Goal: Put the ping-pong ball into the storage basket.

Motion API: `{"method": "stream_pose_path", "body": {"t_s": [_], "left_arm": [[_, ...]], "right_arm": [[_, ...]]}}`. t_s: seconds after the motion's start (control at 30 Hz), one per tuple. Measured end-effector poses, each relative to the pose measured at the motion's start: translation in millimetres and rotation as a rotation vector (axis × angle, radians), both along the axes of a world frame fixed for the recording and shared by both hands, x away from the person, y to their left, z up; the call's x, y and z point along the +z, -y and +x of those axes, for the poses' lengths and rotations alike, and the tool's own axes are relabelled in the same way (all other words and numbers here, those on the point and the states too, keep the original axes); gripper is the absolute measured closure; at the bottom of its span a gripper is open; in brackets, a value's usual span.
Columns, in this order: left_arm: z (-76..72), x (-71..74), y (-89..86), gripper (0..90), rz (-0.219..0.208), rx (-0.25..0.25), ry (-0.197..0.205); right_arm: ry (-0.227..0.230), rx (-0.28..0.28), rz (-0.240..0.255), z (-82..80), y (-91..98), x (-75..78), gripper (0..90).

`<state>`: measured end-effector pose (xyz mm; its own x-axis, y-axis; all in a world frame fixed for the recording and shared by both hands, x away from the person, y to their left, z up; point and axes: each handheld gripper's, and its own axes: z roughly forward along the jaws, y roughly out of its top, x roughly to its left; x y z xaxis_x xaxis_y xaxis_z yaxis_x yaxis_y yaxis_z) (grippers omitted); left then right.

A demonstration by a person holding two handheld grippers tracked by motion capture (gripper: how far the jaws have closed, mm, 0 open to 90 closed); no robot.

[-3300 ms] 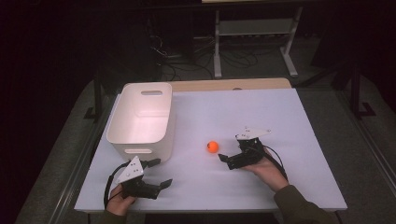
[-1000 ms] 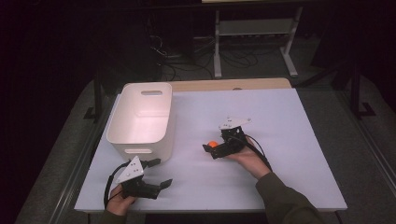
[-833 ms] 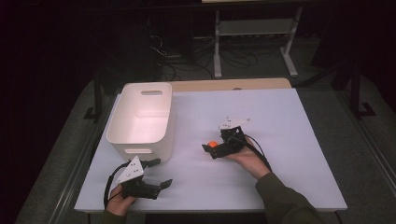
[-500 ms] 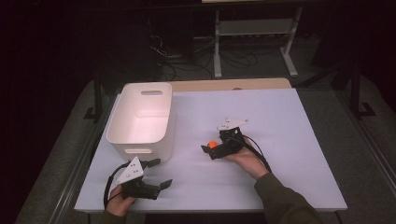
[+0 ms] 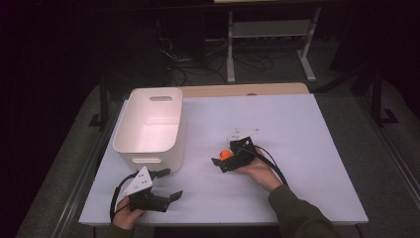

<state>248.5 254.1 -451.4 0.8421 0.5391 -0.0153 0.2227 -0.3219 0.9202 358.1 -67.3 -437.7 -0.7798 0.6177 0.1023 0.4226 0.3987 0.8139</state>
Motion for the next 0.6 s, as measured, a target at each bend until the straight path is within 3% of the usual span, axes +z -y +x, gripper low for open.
{"method": "stream_pose_path", "body": {"t_s": [0.6], "left_arm": [[-0.2, 0.0, 0.0, 14.1, 0.0, -0.001, 0.001]], "right_arm": [[-0.01, 0.0, -0.029, 1.0, -4.5, -12.2, 0.0]]}}
